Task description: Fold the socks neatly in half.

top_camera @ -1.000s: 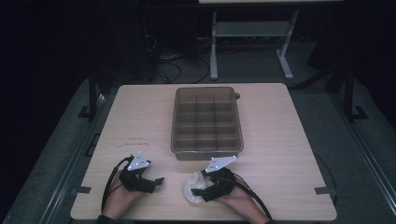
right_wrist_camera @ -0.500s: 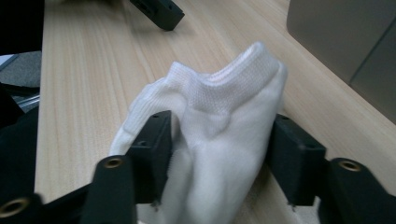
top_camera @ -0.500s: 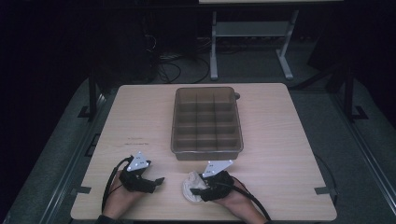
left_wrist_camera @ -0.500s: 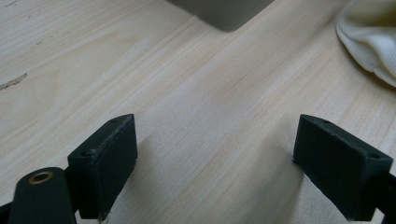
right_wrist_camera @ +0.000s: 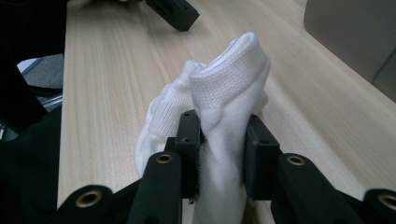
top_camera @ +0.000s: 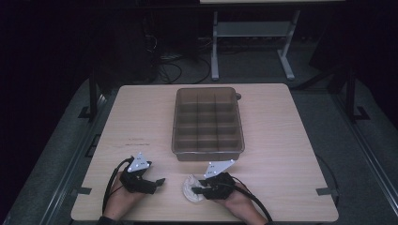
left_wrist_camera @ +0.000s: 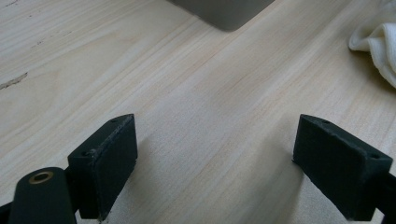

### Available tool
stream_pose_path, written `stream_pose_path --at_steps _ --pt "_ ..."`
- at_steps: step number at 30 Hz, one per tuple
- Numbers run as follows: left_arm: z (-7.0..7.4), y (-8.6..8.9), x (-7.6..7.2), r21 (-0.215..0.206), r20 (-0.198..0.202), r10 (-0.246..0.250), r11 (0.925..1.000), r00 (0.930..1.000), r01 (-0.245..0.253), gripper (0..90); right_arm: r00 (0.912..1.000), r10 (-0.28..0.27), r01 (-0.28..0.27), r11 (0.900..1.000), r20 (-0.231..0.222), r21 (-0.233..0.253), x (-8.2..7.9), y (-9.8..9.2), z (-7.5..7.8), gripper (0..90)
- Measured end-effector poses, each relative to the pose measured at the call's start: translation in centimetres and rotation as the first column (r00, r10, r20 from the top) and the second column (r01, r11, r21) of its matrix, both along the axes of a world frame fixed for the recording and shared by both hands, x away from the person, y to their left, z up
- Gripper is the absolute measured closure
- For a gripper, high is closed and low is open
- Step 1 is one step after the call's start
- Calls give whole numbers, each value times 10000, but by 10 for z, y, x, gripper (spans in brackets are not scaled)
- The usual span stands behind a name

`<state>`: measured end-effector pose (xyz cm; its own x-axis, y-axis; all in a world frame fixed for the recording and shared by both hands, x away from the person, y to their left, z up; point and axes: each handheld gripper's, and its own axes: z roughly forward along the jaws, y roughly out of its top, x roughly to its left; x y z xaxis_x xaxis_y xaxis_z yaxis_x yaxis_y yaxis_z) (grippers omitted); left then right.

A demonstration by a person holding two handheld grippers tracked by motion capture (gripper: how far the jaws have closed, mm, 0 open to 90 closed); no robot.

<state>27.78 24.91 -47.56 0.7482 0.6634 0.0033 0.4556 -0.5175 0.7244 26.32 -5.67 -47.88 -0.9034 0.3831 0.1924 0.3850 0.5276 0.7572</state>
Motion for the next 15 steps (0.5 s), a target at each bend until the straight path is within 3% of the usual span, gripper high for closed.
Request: stream_pose_path --at_steps 9,15 --pt "0 0 0 10 -3 -12 10000 10000 12 131 9996 -191 191 9998 211 21 -4 0 1 745" --pt "0 0 0 -13 -11 1 10000 10000 -1 131 9999 -145 144 9997 52 220 -3 -3 2 748"
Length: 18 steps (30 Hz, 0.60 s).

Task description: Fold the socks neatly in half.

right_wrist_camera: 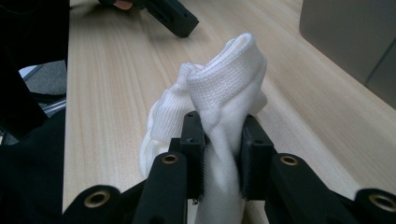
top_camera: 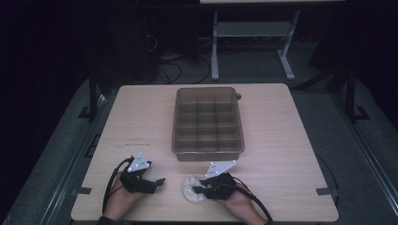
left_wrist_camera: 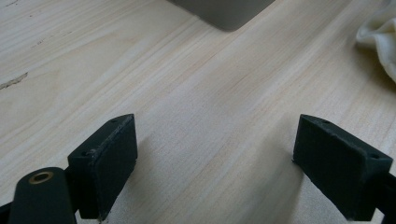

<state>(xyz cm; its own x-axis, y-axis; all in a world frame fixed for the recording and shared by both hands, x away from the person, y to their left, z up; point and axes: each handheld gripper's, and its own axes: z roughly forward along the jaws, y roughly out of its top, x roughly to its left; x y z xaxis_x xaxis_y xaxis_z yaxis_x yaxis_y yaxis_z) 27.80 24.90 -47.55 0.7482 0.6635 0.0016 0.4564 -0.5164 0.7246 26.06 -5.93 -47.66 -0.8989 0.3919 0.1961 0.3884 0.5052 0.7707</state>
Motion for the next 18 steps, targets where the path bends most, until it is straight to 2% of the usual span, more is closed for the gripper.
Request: stream_pose_path --at_steps 8,18 --pt "0 0 0 -6 1 4 10000 10000 -4 131 10000 12 -10 9998 -78 222 2 -3 8 746" --pt "0 0 0 -2 2 11 10000 10000 -11 131 9999 -138 139 9979 -32 635 4 -13 26 745"
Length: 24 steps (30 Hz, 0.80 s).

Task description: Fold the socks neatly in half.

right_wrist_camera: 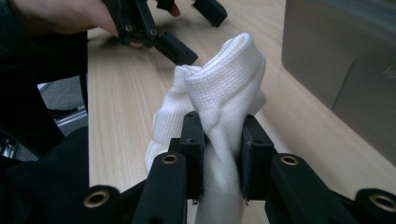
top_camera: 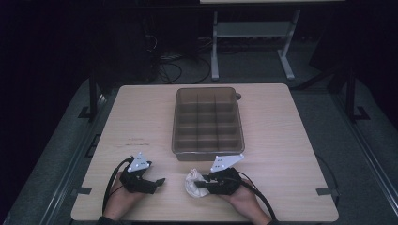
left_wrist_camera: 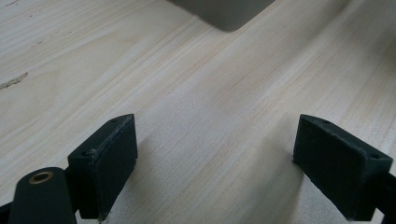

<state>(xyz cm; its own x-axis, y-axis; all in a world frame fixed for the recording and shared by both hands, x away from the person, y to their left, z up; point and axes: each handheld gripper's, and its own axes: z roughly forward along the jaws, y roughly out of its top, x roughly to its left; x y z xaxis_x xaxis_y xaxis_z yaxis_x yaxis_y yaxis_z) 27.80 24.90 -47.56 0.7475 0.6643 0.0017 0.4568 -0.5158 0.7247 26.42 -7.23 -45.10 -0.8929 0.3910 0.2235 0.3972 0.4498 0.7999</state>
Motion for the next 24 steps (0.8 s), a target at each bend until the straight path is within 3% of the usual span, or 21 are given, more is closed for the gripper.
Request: stream_pose_path --at_steps 24 --pt "0 0 0 16 14 22 10000 10000 -22 132 9979 -404 360 9958 511 842 12 -28 41 743"
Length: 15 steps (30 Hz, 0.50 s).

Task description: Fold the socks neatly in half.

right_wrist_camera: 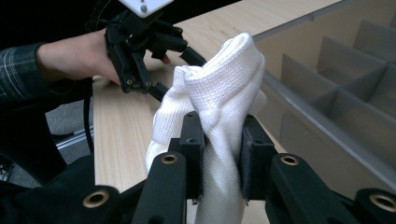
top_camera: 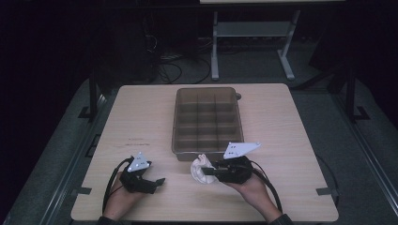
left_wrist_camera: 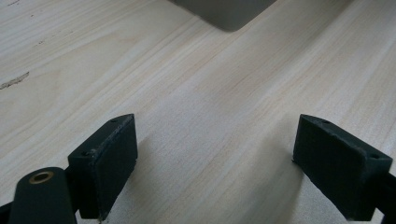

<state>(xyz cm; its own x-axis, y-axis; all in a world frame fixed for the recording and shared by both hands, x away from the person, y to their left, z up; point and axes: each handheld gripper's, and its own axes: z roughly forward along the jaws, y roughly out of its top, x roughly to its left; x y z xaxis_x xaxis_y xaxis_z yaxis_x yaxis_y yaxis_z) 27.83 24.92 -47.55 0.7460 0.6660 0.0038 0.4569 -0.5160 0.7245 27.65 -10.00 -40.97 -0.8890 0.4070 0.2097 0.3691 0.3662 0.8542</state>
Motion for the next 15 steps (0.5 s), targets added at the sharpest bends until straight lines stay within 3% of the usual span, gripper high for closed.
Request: stream_pose_path --at_steps 15 --pt "0 0 0 -15 -17 6 10000 10000 -6 132 9985 -439 434 9990 325 141 18 -12 24 742"
